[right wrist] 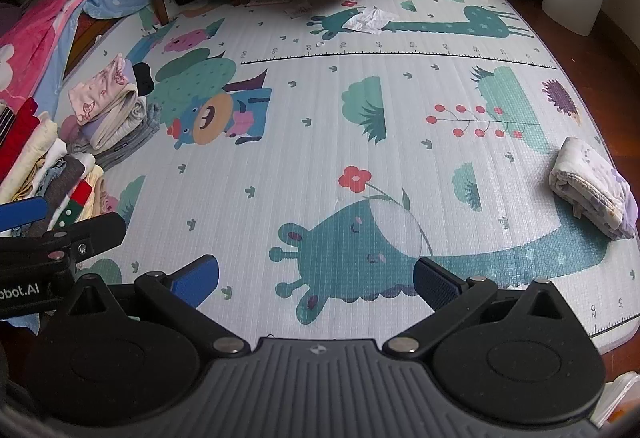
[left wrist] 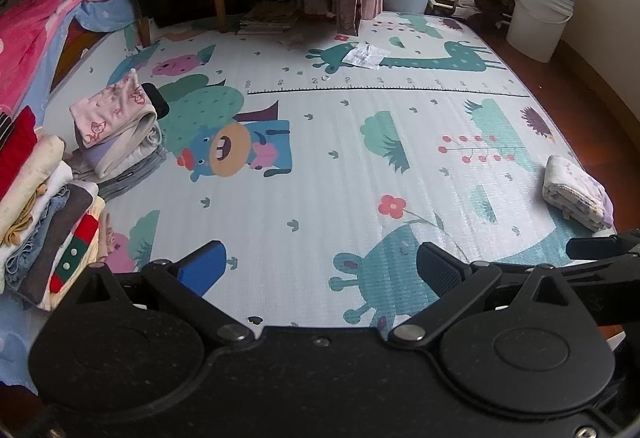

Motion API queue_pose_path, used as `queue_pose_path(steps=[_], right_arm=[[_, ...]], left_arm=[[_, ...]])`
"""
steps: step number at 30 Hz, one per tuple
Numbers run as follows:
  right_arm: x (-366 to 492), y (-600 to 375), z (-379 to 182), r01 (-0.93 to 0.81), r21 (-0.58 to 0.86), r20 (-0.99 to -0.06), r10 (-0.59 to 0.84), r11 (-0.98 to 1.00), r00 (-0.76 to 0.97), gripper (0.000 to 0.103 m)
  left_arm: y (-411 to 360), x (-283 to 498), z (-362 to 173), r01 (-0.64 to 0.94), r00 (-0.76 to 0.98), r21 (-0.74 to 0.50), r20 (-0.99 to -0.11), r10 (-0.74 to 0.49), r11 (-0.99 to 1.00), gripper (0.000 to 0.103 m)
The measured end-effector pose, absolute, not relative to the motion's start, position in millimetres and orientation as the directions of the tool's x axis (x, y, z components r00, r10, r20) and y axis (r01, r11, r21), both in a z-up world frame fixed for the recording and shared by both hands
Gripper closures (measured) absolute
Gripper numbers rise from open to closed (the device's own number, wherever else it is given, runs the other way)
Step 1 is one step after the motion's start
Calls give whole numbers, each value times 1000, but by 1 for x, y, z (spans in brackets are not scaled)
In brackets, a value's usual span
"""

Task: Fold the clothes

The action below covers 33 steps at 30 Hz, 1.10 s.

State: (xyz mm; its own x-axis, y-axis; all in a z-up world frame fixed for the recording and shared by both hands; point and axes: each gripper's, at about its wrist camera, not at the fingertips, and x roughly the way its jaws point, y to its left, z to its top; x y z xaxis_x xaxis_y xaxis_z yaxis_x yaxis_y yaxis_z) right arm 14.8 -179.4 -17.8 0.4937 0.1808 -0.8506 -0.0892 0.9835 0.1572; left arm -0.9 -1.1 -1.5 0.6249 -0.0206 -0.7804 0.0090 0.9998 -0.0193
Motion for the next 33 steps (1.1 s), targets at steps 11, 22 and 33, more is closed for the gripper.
queue_pose_path(steps=[11,22,33], right_arm=[[15,-180,-18,-87,160,-853,182,983,489,0],[15,-180,-19,-84,158,-854,179,984,488,0],[16,-179,-20,-82,159,-858,179,984,481,0]], left_arm=[[-10,-8,-13,10,631,2,-776,-5,1000,0],[-8,-9,-12,13,627,2,-779,-7,1000,0],[-9,-10,-14,15,626,0,-780,-10,1000,0]])
